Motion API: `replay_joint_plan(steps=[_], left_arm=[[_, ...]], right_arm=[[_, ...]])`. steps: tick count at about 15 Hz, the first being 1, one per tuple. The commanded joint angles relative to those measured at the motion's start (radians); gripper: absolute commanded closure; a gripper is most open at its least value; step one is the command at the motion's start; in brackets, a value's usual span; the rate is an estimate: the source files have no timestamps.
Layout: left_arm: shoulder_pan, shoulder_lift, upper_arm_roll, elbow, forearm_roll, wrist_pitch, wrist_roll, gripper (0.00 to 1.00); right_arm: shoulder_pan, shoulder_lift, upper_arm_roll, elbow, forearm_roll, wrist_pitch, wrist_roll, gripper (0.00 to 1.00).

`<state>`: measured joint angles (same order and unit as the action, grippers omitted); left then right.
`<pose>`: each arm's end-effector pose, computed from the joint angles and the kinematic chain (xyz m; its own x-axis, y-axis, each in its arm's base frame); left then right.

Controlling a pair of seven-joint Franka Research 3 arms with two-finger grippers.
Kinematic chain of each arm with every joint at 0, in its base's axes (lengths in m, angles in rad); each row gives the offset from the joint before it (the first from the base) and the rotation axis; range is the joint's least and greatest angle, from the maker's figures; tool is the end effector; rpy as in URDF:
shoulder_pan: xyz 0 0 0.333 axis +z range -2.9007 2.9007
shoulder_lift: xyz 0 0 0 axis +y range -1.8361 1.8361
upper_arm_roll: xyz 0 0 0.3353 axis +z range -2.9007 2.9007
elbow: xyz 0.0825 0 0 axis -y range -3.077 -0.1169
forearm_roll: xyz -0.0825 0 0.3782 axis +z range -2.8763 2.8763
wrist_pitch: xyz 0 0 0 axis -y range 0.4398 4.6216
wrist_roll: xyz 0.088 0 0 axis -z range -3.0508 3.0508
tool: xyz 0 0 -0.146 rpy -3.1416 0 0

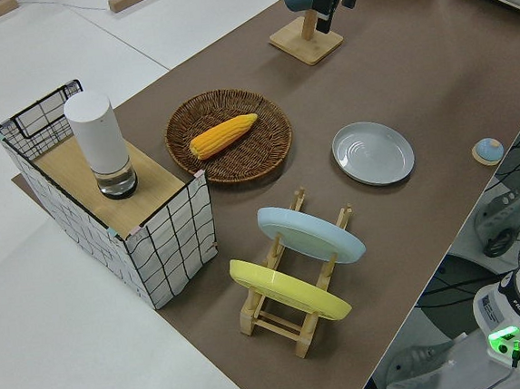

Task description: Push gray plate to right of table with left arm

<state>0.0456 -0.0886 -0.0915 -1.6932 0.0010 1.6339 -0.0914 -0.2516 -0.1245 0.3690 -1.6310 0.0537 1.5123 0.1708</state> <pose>0.5250 -0.0259 0.6004 0.9985 0.0456 0.0296 0.0458 -0.9989 -0.0064 0.4979 0.0791 0.6325 0.9986 -0.0529 -0.0040 -0.0530 -0.9986 -0.0082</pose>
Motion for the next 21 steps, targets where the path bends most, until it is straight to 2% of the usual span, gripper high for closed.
replay_joint_plan(steps=[1,17,21], left_arm=[[-0.013,0.012,0.004,0.02,0.019,-0.023,-0.002,0.01],[-0.012,0.01,-0.002,0.006,0.019,-0.016,-0.011,0.01],[-0.007,0.01,0.007,-0.094,0.017,0.038,-0.008,0.01]], right_arm=[[-0.024,-0.027,0.015,-0.027,0.021,0.0,0.01,0.005],[-0.024,-0.027,0.015,-0.027,0.021,0.0,0.01,0.005],[-0.024,-0.027,0.015,-0.027,0.021,0.0,0.01,0.005]])
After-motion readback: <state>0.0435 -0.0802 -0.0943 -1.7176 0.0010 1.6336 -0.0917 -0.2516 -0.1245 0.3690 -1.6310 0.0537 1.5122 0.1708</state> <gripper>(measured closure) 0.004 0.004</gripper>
